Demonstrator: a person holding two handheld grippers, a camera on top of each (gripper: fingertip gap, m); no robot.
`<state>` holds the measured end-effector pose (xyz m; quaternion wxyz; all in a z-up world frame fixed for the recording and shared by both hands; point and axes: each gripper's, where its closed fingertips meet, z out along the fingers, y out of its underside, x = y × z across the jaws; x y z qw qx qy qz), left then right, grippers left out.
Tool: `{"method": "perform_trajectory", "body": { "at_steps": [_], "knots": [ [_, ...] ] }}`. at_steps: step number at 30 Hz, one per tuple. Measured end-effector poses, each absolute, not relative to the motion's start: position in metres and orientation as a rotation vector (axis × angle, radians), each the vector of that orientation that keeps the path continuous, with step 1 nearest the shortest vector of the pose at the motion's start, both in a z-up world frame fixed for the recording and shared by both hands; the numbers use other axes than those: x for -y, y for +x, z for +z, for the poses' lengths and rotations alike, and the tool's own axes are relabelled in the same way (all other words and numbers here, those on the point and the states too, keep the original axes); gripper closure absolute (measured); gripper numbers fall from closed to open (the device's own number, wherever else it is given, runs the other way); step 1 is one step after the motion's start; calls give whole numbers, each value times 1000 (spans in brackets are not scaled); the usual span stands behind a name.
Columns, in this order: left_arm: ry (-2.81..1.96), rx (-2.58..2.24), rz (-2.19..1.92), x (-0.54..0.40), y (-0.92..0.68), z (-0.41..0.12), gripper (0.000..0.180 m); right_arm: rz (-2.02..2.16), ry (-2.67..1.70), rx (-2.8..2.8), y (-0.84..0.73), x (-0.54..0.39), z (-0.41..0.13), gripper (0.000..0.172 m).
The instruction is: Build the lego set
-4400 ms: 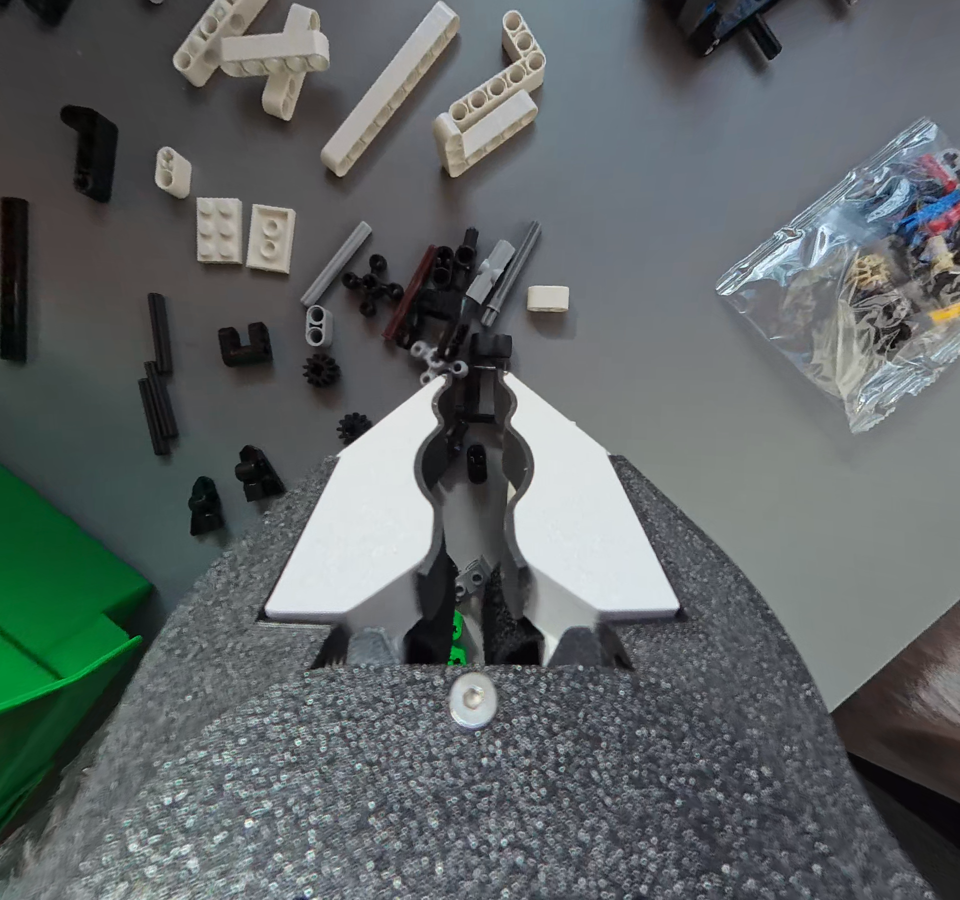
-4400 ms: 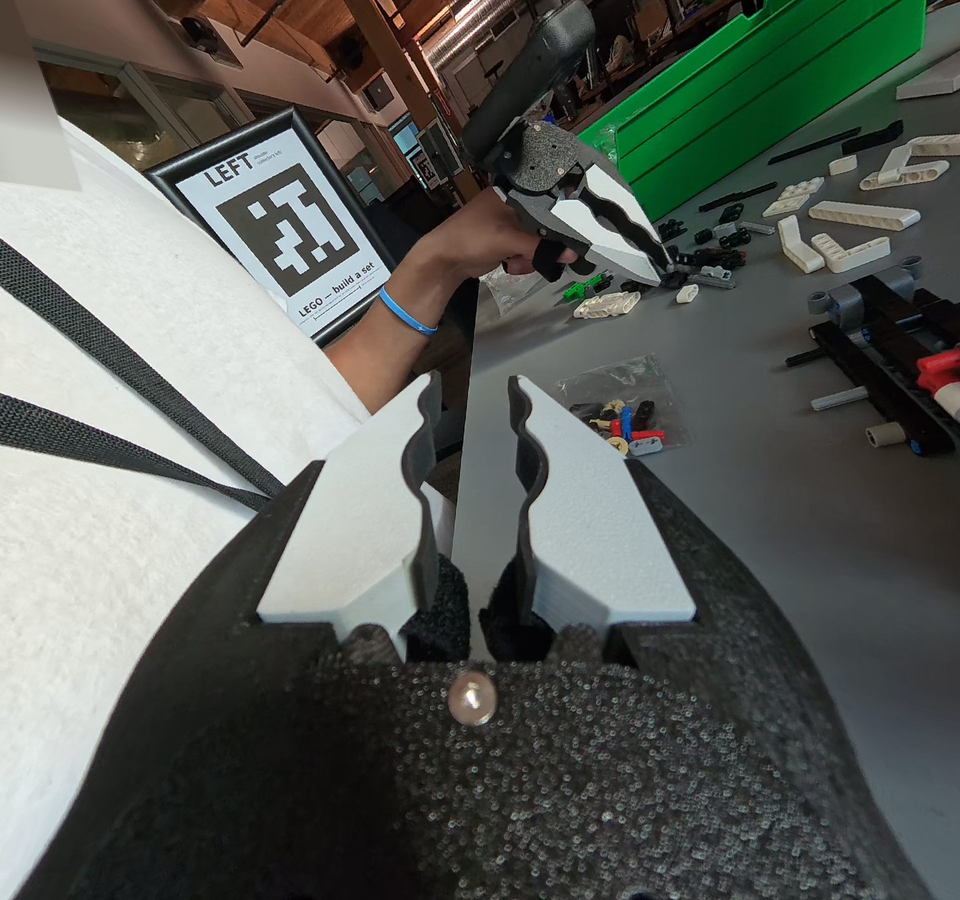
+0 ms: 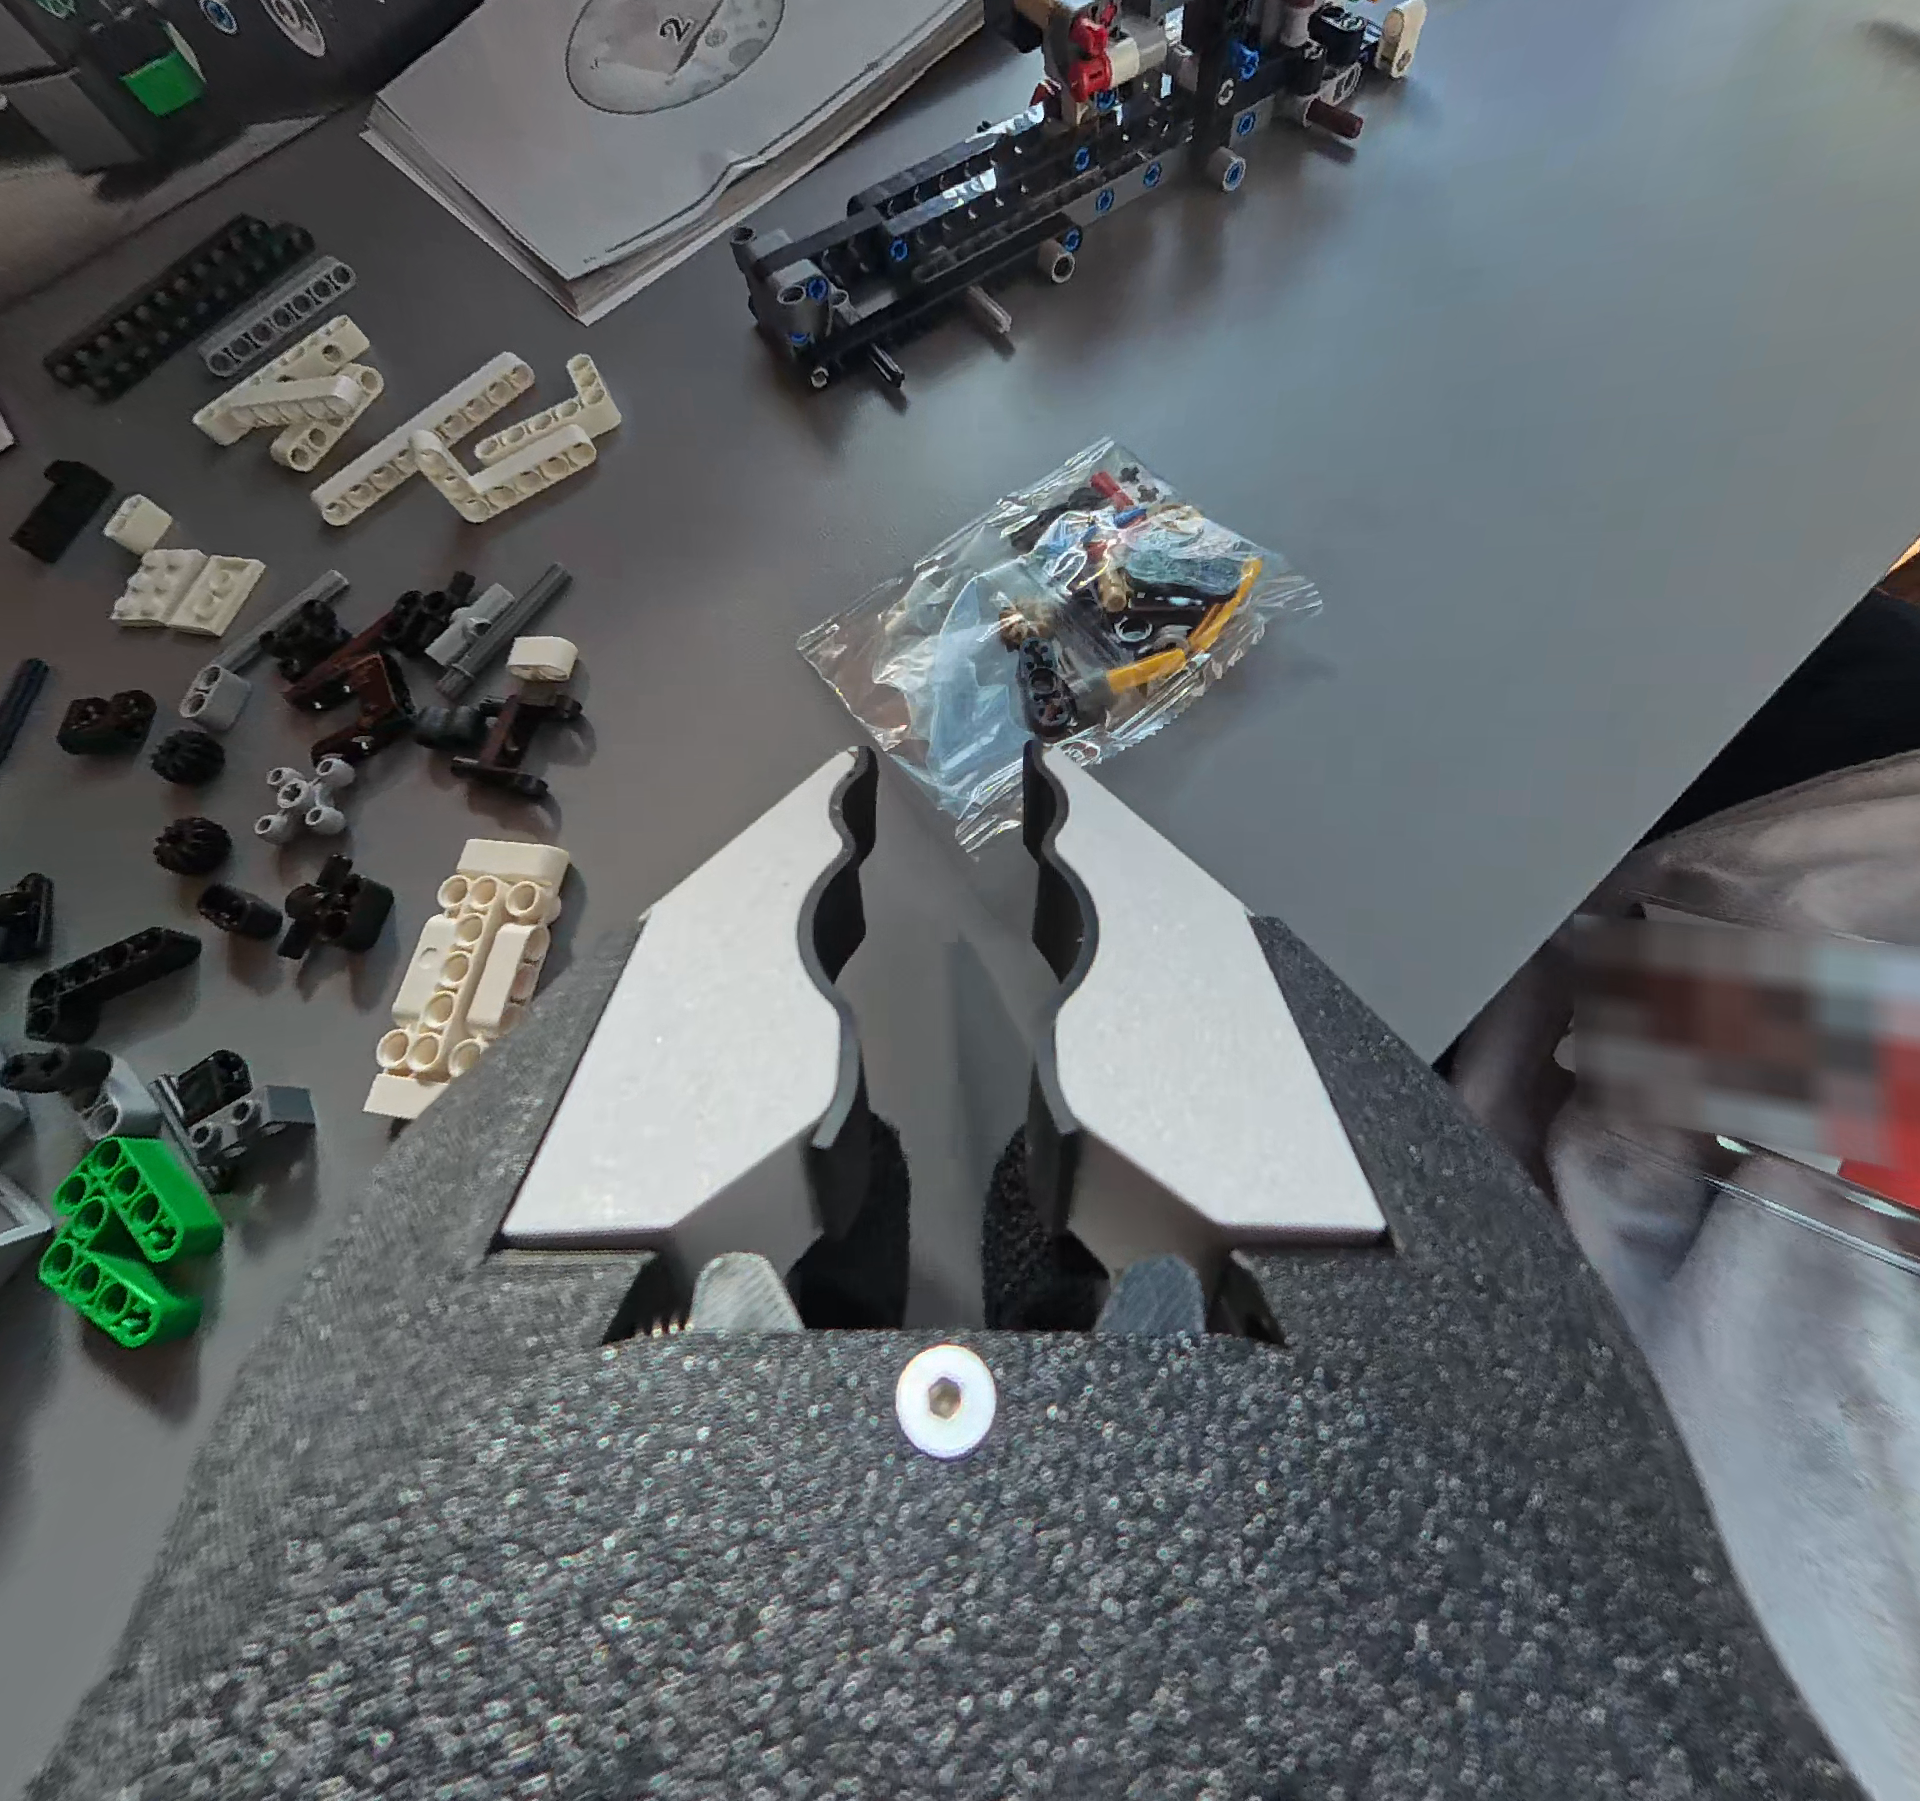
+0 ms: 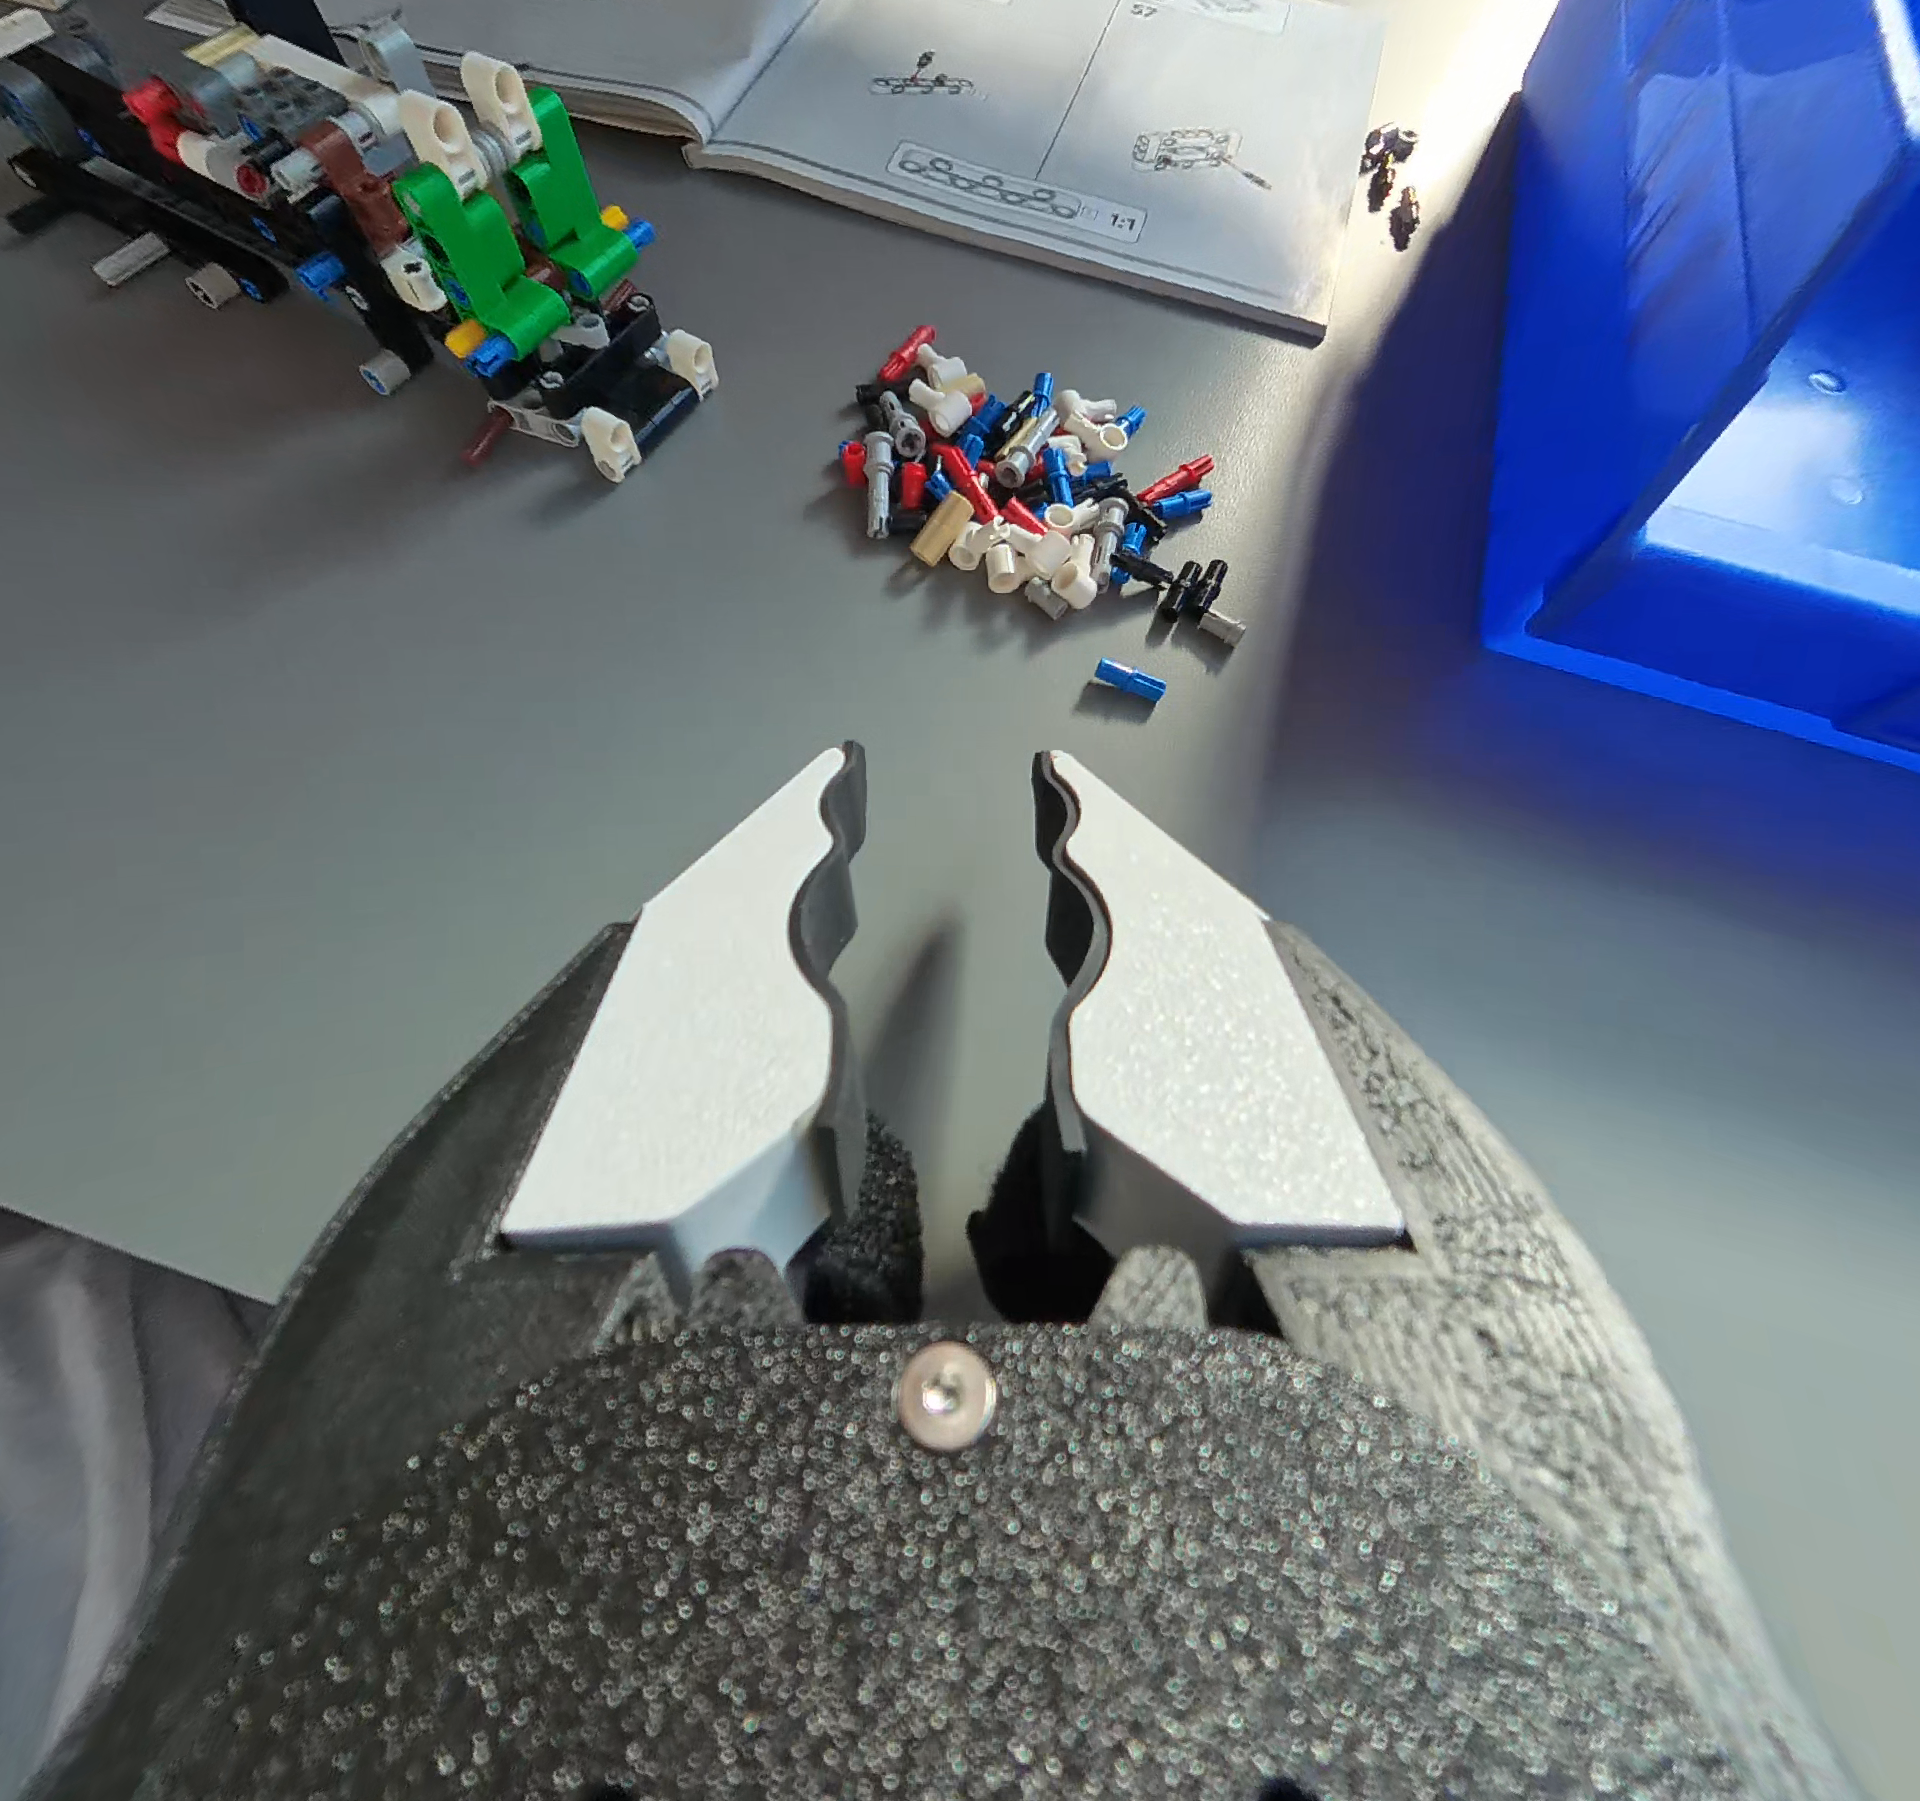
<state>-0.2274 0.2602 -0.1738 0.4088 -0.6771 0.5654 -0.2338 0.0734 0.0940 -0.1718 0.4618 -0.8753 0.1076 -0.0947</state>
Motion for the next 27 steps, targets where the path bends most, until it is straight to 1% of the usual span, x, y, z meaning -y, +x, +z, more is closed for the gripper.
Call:
{"method": "perform_trajectory", "body": {
  "at_steps": [6,9,15,19,27],
  "knots": [
    [-1629,-1393,-562,-263,-224,-163,159,-301,-2206,-264,78,-94,-179,140],
    [-1668,-1404,-587,-263,-224,-168,159,-310,-2219,-277,80,-94,-181,140],
    [-1687,-1385,-662,-262,-226,-166,159,-261,-2259,-295,79,-95,-187,139],
    [-1668,-1391,-643,-261,-226,-166,159,-183,-2264,-328,79,-96,-188,140],
    [-1625,-1368,-642,-259,-228,-162,159,-180,-2272,-329,80,-98,-188,141]
  ]
}}
